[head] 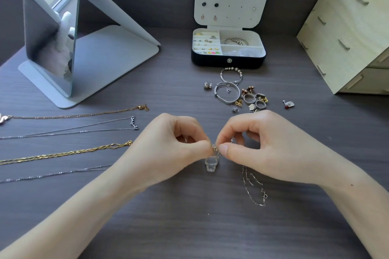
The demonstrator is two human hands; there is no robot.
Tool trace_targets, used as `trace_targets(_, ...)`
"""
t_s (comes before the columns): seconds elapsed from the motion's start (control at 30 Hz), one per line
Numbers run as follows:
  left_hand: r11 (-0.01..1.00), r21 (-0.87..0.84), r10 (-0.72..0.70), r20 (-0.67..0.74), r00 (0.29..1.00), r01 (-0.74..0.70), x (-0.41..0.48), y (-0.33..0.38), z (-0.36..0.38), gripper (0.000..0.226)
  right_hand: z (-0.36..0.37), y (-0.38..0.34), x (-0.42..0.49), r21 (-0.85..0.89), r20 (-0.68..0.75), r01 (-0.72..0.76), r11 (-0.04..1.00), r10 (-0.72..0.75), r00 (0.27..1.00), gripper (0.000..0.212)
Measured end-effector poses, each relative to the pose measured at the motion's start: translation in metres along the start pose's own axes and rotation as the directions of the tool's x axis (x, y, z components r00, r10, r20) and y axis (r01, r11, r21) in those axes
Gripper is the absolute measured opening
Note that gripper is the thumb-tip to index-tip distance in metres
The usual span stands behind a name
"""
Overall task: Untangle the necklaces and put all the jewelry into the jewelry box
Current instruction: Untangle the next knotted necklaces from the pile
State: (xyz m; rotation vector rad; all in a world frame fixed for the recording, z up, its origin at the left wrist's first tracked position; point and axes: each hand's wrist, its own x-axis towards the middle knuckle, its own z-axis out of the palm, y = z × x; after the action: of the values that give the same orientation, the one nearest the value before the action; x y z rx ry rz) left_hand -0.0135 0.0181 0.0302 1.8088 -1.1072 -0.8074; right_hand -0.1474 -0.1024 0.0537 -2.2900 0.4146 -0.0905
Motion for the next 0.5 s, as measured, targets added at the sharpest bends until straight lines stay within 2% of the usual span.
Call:
trace_targets(0.13, 1.000, 0.001, 0.003, 0.026, 1.000, -0.003, -0.001, 0.000, 0.001, 0.031, 0.003, 0.006, 0.000, -0.037, -0.044, 0.031, 0.999, -0.033, 0.998, 0.017)
trace_targets(0.27, 0.999, 0.026, -0.024, 0.049, 0.998, 0.023, 0.001, 0.000, 0.000, 0.028, 0.005, 0.010, 0.002, -0.089, -0.083, 0.102, 0.991, -0.110, 0.990, 0.011)
trace_targets(0.4, 0.999, 0.003, -0.051, 0.097, 0.994, 0.051, 0.001, 0.001, -0.002, 0.025, 0.009, 0.015, 0.006, -0.309, -0.135, 0.290, 0.906, -0.343, 0.930, 0.018)
trace_targets(0.5, 0.994, -0.067, -0.079, 0.134, 0.988, 0.089, 0.001, 0.002, -0.005, 0.023, 0.011, 0.016, 0.008, -0.452, -0.157, 0.363, 0.814, -0.474, 0.867, 0.022)
